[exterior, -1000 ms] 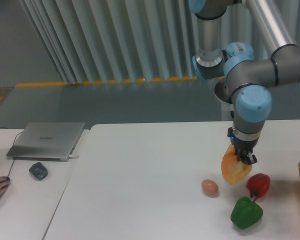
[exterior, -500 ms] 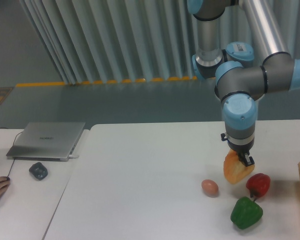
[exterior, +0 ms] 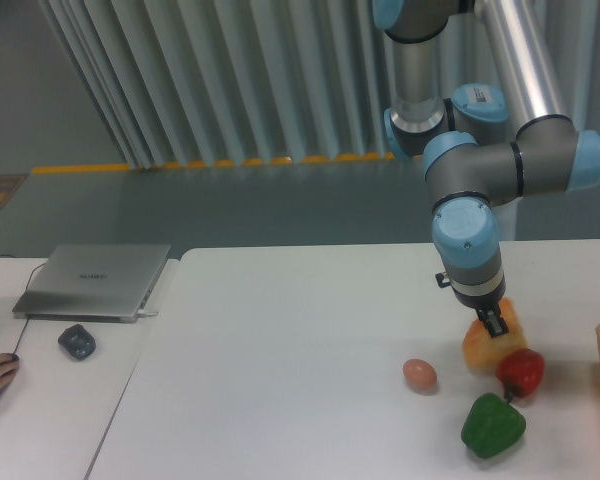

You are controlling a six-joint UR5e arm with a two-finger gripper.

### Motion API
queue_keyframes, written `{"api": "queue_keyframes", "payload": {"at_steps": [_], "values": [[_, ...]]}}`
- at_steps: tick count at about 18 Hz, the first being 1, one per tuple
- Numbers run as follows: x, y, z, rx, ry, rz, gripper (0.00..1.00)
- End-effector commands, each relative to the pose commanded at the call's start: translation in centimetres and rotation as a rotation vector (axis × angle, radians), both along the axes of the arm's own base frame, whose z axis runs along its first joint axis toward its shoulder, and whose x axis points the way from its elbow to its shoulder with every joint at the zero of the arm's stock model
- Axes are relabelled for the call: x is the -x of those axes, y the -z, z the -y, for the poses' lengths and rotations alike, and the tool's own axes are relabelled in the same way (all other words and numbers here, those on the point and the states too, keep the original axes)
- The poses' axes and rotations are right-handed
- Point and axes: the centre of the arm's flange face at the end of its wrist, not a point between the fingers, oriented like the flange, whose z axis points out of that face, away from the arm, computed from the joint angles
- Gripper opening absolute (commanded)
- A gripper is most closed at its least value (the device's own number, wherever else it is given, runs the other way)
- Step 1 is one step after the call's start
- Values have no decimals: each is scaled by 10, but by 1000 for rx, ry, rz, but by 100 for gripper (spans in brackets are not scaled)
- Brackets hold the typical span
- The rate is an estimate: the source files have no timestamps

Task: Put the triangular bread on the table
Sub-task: 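Lower the bread slice onto the table beside the red pepper, then open the gripper and raise it away from the bread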

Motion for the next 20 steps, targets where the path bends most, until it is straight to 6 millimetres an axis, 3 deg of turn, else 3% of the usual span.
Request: {"api": "queue_keyframes", "payload": {"at_steps": [4, 11, 20], "values": [[8, -25, 0, -87, 33, -58, 100], [47, -55, -2, -313, 57, -155, 100], [67, -63, -6, -409, 52, -211, 100]]}}
